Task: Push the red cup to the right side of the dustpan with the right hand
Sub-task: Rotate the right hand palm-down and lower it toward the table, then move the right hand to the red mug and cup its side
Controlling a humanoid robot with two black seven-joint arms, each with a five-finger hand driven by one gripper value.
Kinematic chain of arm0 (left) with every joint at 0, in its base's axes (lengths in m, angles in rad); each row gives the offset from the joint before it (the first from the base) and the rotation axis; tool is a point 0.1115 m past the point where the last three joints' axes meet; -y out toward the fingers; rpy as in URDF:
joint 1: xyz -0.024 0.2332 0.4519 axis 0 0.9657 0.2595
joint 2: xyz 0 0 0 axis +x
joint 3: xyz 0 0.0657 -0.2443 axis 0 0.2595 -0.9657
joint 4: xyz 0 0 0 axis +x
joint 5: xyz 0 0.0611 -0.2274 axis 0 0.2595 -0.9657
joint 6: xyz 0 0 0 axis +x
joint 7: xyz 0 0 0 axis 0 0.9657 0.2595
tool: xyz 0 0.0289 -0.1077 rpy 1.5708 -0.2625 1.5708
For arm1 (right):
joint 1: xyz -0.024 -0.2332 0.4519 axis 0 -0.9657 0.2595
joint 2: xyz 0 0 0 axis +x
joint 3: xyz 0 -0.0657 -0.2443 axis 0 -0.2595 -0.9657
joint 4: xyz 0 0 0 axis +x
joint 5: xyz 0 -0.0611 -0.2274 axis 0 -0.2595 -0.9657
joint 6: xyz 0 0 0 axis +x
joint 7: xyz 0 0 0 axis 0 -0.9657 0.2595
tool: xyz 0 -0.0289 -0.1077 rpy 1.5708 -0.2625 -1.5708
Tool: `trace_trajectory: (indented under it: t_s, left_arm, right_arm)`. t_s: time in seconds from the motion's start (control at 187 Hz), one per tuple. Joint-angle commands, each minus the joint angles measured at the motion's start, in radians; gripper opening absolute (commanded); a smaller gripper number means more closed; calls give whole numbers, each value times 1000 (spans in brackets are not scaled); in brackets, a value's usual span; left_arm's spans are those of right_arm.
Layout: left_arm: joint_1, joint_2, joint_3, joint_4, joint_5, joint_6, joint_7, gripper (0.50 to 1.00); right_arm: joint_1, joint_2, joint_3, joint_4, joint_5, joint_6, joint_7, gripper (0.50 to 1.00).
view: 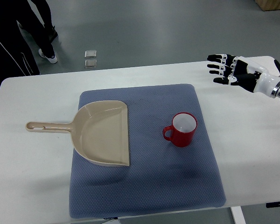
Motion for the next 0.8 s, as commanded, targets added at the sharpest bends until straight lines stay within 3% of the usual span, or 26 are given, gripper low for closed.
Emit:
trace_trajectory:
  t_s: [0.0,0.086,0.305,0.793]
  left_arm:
    - [0,0,0,0,0,0,0,1000]
    - [0,0,0,0,0,0,0,1000]
    - [0,0,0,0,0,0,0,1000]
    - [0,0,0,0,0,0,0,1000]
  right_arm:
    - [-12,-26,-9,20,-105,0,84,936]
    - [-17,-37,-29,35,-187,0,152,934]
    - [-51,-57,-98,41,-298,0,152,934]
    - [-90,-32,-117,67,-289,0,152,934]
